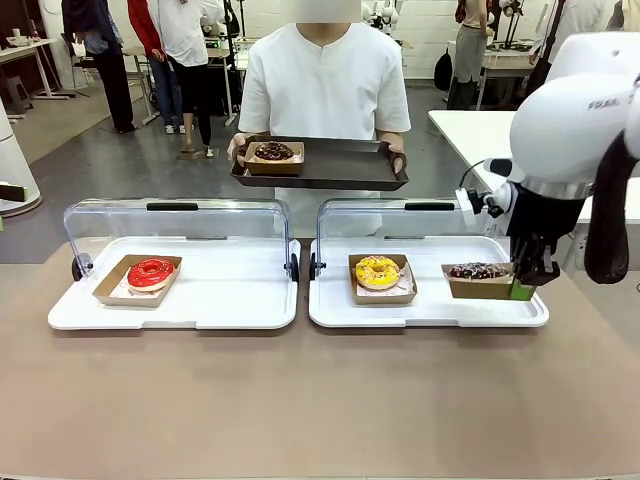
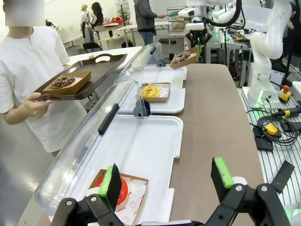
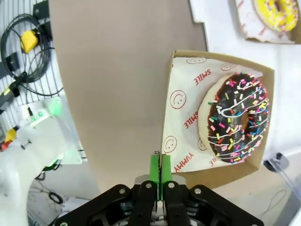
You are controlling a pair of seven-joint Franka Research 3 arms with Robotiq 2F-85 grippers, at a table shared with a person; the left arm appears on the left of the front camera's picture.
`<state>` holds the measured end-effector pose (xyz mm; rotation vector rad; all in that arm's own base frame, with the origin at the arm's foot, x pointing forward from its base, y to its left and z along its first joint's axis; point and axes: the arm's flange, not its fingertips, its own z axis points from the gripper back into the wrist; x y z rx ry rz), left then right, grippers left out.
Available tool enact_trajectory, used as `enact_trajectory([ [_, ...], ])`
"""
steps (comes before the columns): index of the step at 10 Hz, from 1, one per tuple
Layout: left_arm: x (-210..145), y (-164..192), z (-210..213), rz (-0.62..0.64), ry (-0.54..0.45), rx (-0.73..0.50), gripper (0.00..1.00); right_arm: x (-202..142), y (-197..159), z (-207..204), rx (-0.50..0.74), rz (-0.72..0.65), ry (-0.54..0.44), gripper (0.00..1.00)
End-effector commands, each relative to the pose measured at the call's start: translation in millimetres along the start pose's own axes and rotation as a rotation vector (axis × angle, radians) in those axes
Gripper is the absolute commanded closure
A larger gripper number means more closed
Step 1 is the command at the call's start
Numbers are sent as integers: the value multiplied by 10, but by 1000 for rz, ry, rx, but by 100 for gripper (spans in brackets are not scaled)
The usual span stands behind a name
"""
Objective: Provide the desired donut to the person.
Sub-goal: Pick up and lift the Paper togo box containing the Donut pointed at by the person.
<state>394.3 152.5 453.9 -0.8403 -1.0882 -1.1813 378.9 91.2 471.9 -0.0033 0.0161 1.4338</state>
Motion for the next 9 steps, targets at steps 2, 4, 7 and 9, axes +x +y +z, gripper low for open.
enact_trajectory([
  [2,5,-14,20,-7,-11,2,0,118,174,612,-40,-12,43,100],
  [4,5,-14,20,-7,-11,2,0,233,276,969,-49,11,48,100],
  [7,5,-14,20,-7,-11,2,0,336,319,1188,-55,40,38,100],
  [9,5,-14,20,-7,-11,2,0,315,376,1223,-56,52,9,100],
])
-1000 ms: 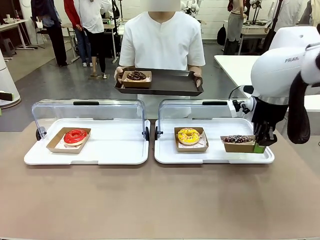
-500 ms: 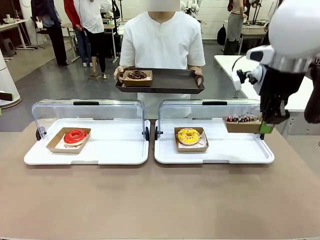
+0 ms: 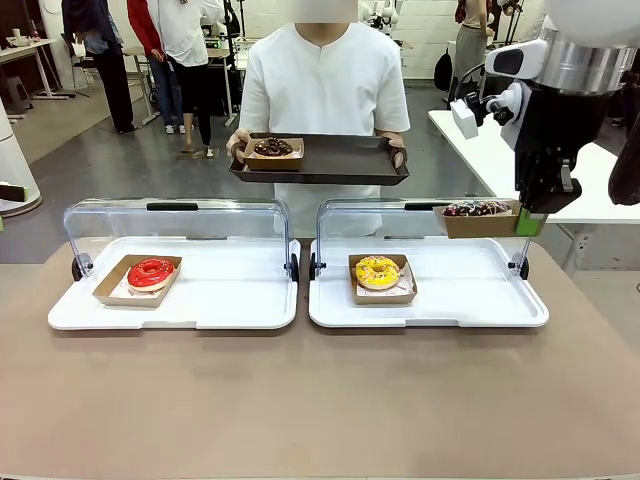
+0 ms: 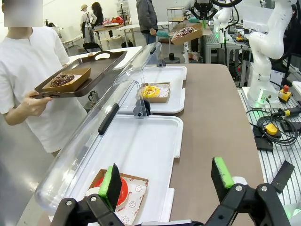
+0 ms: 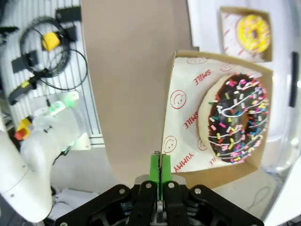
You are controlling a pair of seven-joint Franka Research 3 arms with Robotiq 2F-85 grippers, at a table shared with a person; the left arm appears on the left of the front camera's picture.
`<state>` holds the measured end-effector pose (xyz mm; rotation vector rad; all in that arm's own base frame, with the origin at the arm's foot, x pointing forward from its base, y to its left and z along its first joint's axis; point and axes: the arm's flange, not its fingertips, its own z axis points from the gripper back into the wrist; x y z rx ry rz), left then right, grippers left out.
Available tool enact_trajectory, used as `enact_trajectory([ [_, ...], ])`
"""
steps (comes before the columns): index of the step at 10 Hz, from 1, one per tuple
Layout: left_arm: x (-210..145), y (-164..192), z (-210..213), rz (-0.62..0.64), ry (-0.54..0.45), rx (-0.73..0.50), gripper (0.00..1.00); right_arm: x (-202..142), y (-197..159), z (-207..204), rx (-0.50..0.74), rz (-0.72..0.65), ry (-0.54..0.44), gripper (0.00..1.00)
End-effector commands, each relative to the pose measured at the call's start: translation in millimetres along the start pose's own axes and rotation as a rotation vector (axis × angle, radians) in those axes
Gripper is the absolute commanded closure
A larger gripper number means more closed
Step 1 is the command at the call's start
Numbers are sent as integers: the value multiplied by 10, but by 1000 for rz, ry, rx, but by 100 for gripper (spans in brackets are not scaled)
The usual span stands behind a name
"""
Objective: Provide the desired donut to the person.
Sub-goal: Pick up and lift the Paper togo box containing the Donut pointed at by the person, then place the picked Paper togo box onto the Handle tray extended by the person.
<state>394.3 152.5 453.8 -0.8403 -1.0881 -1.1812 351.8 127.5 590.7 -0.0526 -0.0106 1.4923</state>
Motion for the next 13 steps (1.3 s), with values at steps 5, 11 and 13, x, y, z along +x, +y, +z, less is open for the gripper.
enact_trajectory([
  [5,5,-14,19,-7,-11,2,0,11,47,36,-6,-6,-2,100],
  [11,5,-14,19,-7,-11,2,0,11,47,36,-6,-6,-2,100],
  [13,5,-14,19,-7,-11,2,0,11,47,36,-6,-6,-2,100],
])
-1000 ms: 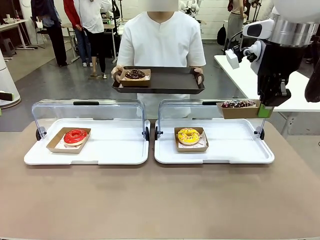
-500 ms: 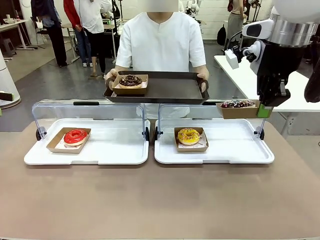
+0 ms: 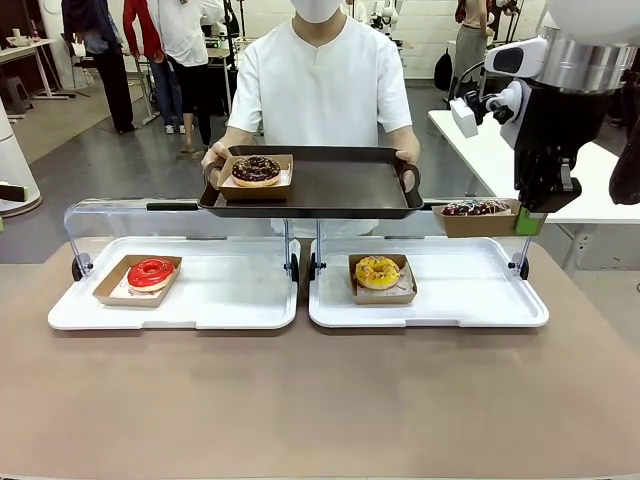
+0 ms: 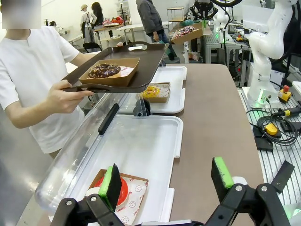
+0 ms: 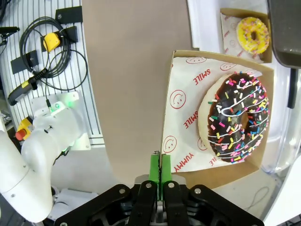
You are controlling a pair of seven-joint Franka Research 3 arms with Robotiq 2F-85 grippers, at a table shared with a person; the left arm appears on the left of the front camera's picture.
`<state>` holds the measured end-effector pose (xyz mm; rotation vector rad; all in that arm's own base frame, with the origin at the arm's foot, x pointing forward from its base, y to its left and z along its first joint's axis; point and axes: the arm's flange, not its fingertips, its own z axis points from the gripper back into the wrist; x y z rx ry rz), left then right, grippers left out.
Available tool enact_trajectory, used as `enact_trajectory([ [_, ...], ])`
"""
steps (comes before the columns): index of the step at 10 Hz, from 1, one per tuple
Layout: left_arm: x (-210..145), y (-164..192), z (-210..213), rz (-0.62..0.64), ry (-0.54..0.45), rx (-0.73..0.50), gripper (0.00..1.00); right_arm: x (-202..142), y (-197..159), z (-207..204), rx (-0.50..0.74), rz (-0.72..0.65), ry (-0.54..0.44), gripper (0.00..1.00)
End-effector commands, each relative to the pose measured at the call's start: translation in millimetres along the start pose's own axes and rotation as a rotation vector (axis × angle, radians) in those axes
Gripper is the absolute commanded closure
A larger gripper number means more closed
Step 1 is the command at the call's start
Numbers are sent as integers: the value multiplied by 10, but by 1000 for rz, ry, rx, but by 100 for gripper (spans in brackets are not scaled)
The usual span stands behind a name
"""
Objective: Provide the desired donut to the person.
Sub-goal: Place the picked Paper togo box onto the Handle tray extended by the person.
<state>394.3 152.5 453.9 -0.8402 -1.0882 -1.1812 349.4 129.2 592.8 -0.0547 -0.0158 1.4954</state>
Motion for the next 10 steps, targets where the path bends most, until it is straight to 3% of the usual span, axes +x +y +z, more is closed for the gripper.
enact_trajectory([
  [1,5,-14,19,-7,-11,2,0,-3,22,13,-1,-9,0,100],
  [5,5,-14,19,-7,-11,2,0,0,0,0,0,0,0,98],
  [7,5,-14,19,-7,-11,2,0,386,136,446,-89,44,-3,98],
  [10,5,-14,19,-7,-11,2,0,926,-47,854,-168,113,-100,98],
])
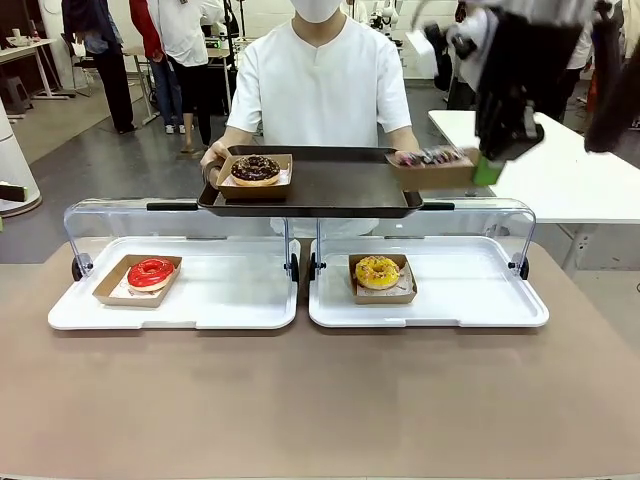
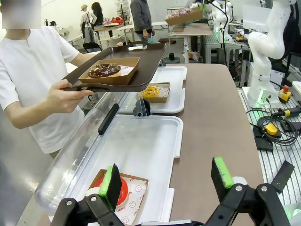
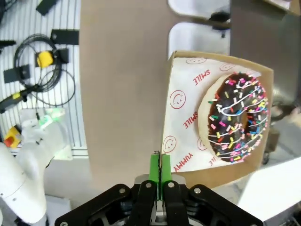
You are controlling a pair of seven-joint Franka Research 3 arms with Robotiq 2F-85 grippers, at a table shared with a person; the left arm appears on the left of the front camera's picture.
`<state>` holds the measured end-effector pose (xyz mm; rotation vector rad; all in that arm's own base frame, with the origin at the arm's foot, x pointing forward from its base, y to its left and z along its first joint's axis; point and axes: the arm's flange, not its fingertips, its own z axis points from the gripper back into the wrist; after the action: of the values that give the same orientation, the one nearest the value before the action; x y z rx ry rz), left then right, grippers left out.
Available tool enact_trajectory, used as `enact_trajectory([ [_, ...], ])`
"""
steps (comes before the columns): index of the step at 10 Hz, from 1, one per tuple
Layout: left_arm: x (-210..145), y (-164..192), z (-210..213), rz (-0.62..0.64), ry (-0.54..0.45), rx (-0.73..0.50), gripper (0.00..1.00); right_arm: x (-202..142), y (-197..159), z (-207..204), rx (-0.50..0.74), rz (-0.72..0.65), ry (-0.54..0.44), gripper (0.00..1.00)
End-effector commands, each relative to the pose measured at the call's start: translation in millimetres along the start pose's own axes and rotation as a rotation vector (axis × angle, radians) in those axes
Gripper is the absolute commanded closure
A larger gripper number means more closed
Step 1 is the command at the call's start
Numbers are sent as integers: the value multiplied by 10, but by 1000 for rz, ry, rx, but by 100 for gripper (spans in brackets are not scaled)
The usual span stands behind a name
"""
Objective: Provide the desired donut to the person.
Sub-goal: Place the picked Paper togo box onto the Handle tray extended by the person.
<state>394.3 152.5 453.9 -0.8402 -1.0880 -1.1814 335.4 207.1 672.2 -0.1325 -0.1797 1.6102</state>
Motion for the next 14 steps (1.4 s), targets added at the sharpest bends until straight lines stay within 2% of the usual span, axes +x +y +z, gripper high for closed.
enact_trajectory([
  [1,4,-14,20,-6,-11,2,0,348,-395,27,-55,-13,-54,98],
  [3,4,-14,20,-6,-11,2,0,675,-659,-90,-66,-5,-44,98],
  [5,4,-14,20,-6,-11,2,0,763,-981,-241,-62,-53,-41,98],
  [9,4,-14,20,-6,-11,2,0,513,-1438,-648,29,-135,-56,98],
  [12,4,-14,20,-6,-11,2,0,423,-1594,-922,96,-107,-89,98],
  [14,4,-14,20,-6,-11,2,0,451,-1568,-974,119,-83,-91,98],
])
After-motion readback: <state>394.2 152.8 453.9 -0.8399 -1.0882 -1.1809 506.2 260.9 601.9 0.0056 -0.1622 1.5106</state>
